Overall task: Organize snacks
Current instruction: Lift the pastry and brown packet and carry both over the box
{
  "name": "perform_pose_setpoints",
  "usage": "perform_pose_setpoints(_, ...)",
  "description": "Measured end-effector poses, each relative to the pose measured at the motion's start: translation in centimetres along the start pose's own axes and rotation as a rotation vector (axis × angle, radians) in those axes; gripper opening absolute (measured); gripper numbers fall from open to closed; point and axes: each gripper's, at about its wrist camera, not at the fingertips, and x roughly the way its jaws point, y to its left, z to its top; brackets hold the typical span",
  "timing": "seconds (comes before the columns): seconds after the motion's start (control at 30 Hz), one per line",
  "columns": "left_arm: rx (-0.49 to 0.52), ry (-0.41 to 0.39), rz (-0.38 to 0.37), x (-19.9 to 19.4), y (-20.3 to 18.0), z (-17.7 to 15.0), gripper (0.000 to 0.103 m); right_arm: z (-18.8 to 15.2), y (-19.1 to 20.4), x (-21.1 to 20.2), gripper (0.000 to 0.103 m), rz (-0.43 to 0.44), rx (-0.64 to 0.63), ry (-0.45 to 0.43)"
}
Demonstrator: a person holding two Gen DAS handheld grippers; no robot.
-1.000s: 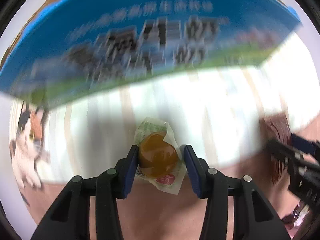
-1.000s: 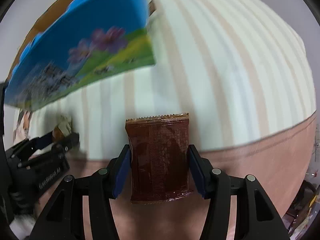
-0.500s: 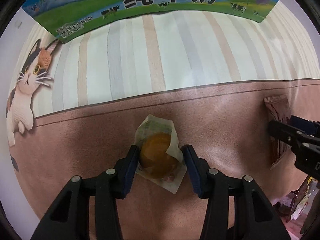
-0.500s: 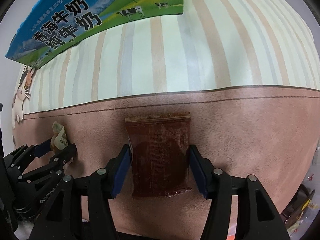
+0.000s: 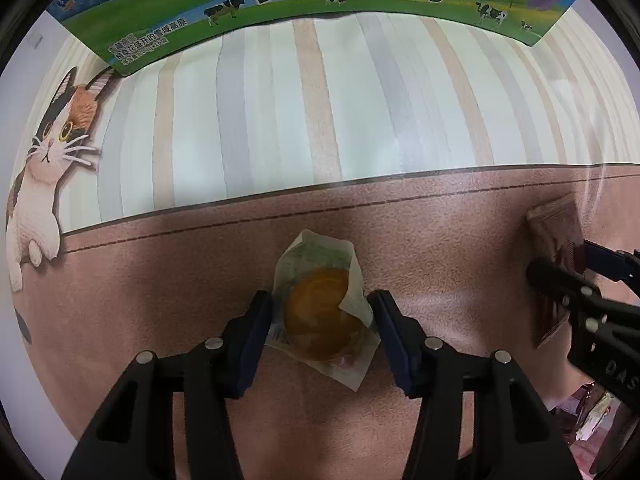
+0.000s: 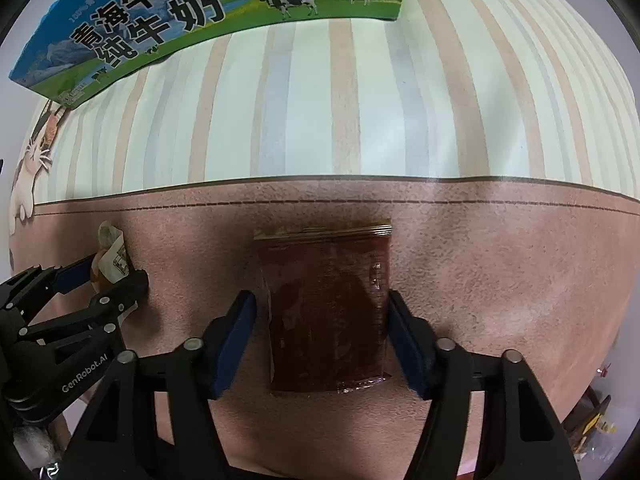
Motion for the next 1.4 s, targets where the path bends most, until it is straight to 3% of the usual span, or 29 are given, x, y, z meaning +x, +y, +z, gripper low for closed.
perform_pose_setpoints(0.07, -0.003, -0.002, -0.002, -0.6, -0.1, 0.1, 0.049, -0.2, -0.8, -0.5, 0.059, 0.004, -0.01, -0.004)
perform_pose_setpoints(0.13, 0.002, -0.005, -0.012, -1.2, -0.1, 0.1, 0.041, -0.4, -0.2, -0.8, 0.059, 0.01, -0.006, -0.012)
perform_pose_setpoints(0.5, -0.012, -0.031, -0.053, -4.4, 0.7, 0.9, 0.04, -0.3, 0.0, -4.6, 0.058, 0.12, 0.035, -0.061)
perform_pose_setpoints(0.8, 0.01, -0.175, -0.135, -12.7, 1.3, 4.1, 0.041, 2.1, 0.2, -11.1, 0.058, 0.221, 0.036, -0.165)
perform_pose_setpoints(1.1, 0.022, -0.296, -0.228, -21.0, 2.1, 10.9, 0.041, 7.8, -0.8, -19.5, 0.058, 0.282, 0.014, -0.317)
perform_pose_setpoints(1.23, 0.043, -0.337, -0.223, -23.3, 1.6, 15.4, 0.041, 11.4, -0.5, -21.9, 0.058, 0.285, 0.002, -0.368)
perform_pose_setpoints(1.4, 0.04, -0.314, -0.228, -23.6, 2.6, 21.9, 0.041, 17.6, -0.3, -23.3, 0.058, 0.268, -0.016, -0.397)
